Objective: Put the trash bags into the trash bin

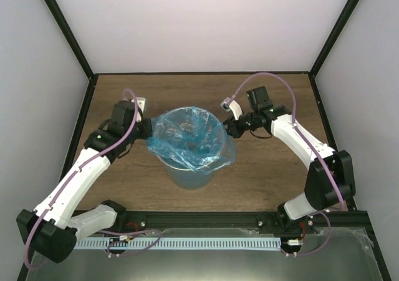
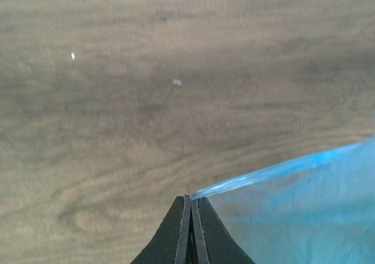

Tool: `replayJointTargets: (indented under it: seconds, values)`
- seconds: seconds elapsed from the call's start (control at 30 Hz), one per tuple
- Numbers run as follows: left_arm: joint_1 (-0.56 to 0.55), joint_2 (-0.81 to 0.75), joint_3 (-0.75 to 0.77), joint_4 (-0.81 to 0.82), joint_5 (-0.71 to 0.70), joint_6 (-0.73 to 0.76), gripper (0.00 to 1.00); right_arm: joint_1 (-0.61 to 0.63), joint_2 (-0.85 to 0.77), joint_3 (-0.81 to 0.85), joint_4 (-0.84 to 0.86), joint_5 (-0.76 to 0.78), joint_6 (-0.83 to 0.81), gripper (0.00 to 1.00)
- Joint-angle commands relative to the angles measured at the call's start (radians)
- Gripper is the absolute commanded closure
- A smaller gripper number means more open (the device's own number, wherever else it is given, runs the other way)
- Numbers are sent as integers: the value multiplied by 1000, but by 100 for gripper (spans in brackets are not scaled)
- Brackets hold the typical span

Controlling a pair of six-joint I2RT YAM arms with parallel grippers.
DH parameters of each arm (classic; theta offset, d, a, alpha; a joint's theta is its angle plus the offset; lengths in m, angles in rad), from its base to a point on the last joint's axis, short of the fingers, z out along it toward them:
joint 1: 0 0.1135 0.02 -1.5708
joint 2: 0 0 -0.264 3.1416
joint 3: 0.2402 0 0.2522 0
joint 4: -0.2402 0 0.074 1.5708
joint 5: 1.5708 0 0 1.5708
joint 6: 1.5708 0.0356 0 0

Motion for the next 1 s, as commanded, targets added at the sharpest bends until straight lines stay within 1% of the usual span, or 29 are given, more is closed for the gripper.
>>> replayJointTargets:
  seconds: [0.0,0.07,0.17,0.23,0.3,0.33,0.4,0.43,0.47,0.53,0.57,0.6,0.63,0.67,0.73,0.77,0.83,0.87,0.9,0.93,0.97]
  values:
    - [2,-86,-98,-29,91,-77,96,-6,-68,-56,-17,-29,-23,93]
    - [-2,-123,-123,-27,107,-116,96,-6,-102,-80,-18,-22,-27,92]
    - [-3,-157,-134,-20,173,-142,96,-6,-139,-96,-37,-3,-38,90]
    - [-3,-164,-135,-31,199,-152,94,-5,-162,-100,-53,11,-41,86]
    - [-3,-171,-130,-58,205,-170,91,-6,-189,-101,-71,48,-39,80]
    - [-2,-180,-125,-83,184,-190,89,-9,-203,-103,-74,89,-24,75]
    - [-2,-203,-91,-200,33,-257,89,-47,-239,-109,-72,164,33,63]
    - [-3,-217,-68,-244,-39,-280,88,-94,-256,-103,-87,164,45,58]
    - [-3,-234,-47,-276,-96,-286,77,-135,-261,-90,-113,154,47,55]
    - [-1,-267,-8,-315,-160,-293,44,-202,-264,-41,-173,141,32,51]
    - [-1,-280,13,-329,-170,-296,33,-231,-268,-19,-200,138,21,49]
    - [-1,-287,27,-346,-167,-298,28,-250,-279,3,-222,136,12,48]
    - [-1,-296,38,-360,-153,-301,26,-262,-298,25,-237,132,1,47]
    - [-1,-306,44,-372,-131,-301,26,-263,-323,38,-249,118,-13,47]
    - [-1,-342,38,-385,-62,-289,32,-264,-390,54,-268,49,-63,45]
    - [-1,-365,31,-388,-4,-278,39,-264,-425,57,-274,9,-88,43]
    - [0,-407,8,-377,128,-239,60,-264,-493,59,-287,-43,-142,43]
    - [-1,-427,-12,-362,227,-207,70,-263,-515,61,-295,-57,-160,43]
    - [-3,-440,-37,-344,367,-175,74,-264,-529,62,-310,-70,-184,44]
    - [-2,-440,-55,-335,491,-160,80,-263,-537,60,-325,-82,-206,44]
    - [-4,-434,-63,-334,583,-149,87,-262,-540,53,-335,-86,-219,44]
